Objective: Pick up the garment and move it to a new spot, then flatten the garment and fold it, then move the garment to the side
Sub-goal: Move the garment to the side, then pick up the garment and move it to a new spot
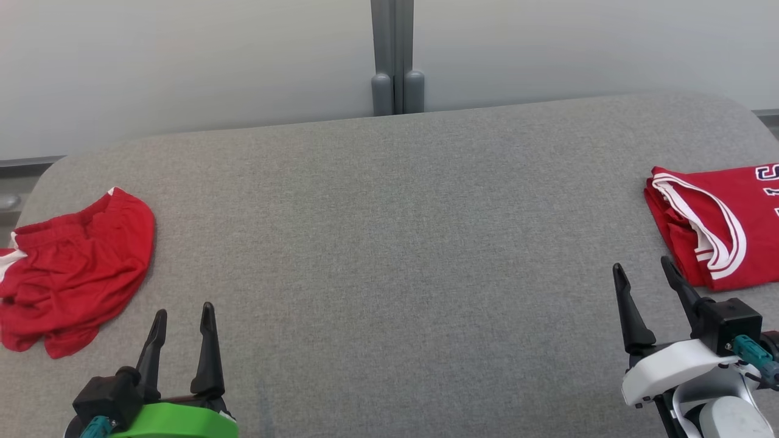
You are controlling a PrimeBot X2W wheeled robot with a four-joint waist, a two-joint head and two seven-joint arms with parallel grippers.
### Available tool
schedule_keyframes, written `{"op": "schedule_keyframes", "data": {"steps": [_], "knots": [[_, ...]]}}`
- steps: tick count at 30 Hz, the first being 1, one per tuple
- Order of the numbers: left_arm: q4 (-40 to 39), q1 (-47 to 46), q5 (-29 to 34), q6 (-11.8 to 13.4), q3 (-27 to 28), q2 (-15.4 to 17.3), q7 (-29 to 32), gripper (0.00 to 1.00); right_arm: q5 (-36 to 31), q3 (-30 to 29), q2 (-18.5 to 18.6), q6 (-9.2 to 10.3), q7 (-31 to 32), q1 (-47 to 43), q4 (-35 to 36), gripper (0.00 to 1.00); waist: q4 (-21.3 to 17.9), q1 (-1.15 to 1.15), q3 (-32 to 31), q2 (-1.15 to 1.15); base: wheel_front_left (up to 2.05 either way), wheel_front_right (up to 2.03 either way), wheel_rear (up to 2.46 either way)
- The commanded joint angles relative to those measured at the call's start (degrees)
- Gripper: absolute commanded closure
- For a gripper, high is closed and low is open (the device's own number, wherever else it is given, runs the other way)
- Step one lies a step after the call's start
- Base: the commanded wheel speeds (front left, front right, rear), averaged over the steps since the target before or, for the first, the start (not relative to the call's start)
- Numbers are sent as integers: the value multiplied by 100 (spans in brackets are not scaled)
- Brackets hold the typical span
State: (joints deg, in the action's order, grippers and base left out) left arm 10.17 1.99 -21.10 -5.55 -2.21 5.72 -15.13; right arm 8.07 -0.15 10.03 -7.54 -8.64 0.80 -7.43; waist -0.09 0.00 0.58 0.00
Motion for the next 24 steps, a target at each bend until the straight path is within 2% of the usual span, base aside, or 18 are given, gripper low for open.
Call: {"op": "schedule_keyframes", "data": {"steps": [1,11,24], "knots": [[23,70,36,-35,14,-30,3,0,52,10,-8,11,18,-74,29,0,45,0,-37,0,0,0,0],[113,104,126,-99,40,-132,2,0,0,4,-96,11,97,-200,105,0,164,0,-120,0,0,0,0],[100,105,204,-135,146,-193,2,0,42,-11,-126,11,131,-210,150,0,122,0,-104,0,0,0,0]]}}
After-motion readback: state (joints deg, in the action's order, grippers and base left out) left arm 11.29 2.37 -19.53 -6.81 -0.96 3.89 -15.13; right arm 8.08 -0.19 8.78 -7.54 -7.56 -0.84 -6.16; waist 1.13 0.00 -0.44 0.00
